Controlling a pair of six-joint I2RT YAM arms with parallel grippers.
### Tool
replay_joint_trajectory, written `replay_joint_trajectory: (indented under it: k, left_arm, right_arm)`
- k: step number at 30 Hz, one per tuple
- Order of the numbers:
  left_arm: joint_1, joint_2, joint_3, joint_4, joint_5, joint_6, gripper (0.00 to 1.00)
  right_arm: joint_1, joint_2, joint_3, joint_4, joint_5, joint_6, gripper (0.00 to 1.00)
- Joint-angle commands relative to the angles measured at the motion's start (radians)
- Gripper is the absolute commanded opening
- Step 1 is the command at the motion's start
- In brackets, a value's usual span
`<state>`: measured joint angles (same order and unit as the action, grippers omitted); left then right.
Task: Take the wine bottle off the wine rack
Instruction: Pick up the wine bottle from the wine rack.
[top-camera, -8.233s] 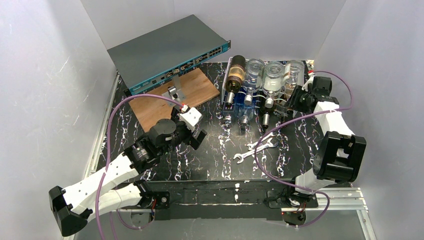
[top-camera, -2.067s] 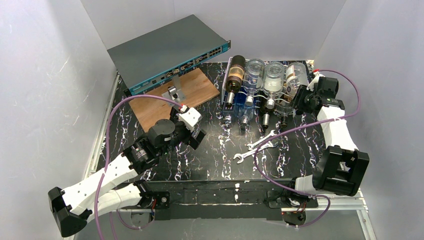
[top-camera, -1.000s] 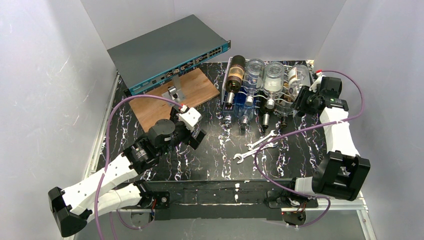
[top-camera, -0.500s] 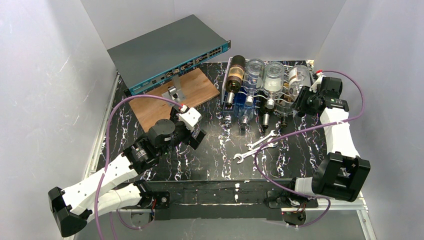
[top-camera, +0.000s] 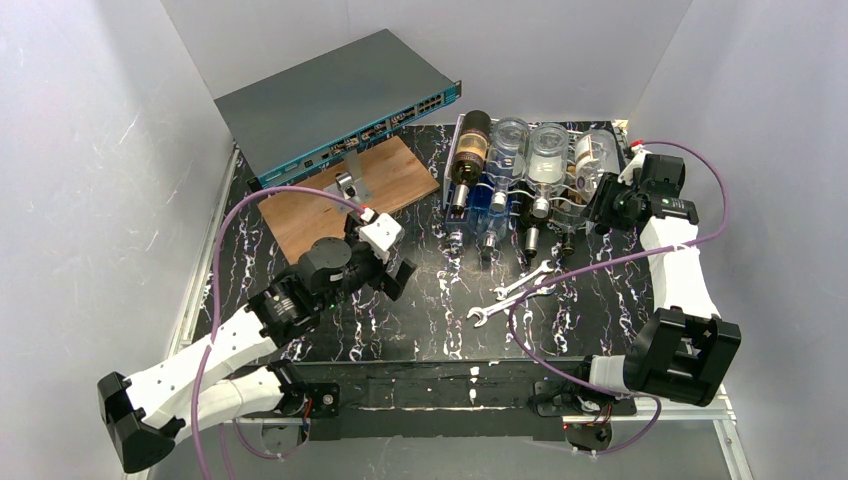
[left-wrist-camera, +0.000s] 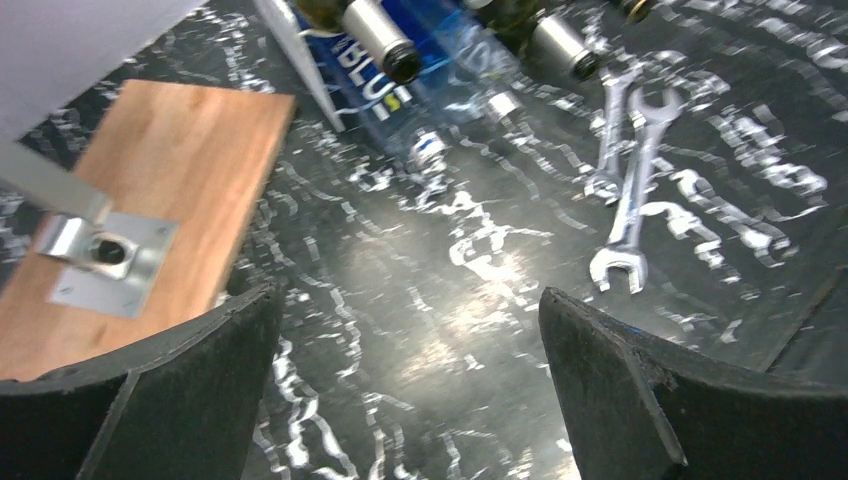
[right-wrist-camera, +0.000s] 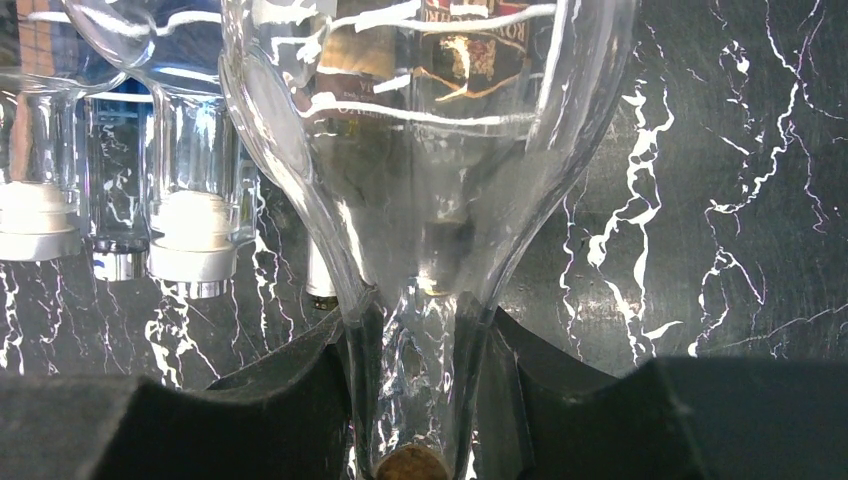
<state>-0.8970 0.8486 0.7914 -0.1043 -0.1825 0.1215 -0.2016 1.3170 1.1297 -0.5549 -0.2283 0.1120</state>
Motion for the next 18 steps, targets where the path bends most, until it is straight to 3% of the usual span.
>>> replay_joint_trajectory:
  k: [1,5,9,18]
  left_arm:
    - [0.000,0.038,0.001,0.091,0.145,-0.187,0.99]
    - [0.000,0.156,0.059,0.176,0.298,-0.394,0.99]
    - [0.000,0.321,0.212,0.184,0.390,-0.545,0.99]
    - [0.009,0.685,0.551,0.186,0.380,-0.841,0.99]
  right_arm:
    - [0.004,-0.078,0.053,0.278,-0.064,-0.040,0.01]
    - [0.005,-0.082,0.051,0.280,-0.069,-0.044,0.01]
    - [0.010,-0.085,0.047,0.283,-0.073,-0.046,0.01]
    - [0.022,-0.097,0.043,0.281,-0.077,-0.041,0.01]
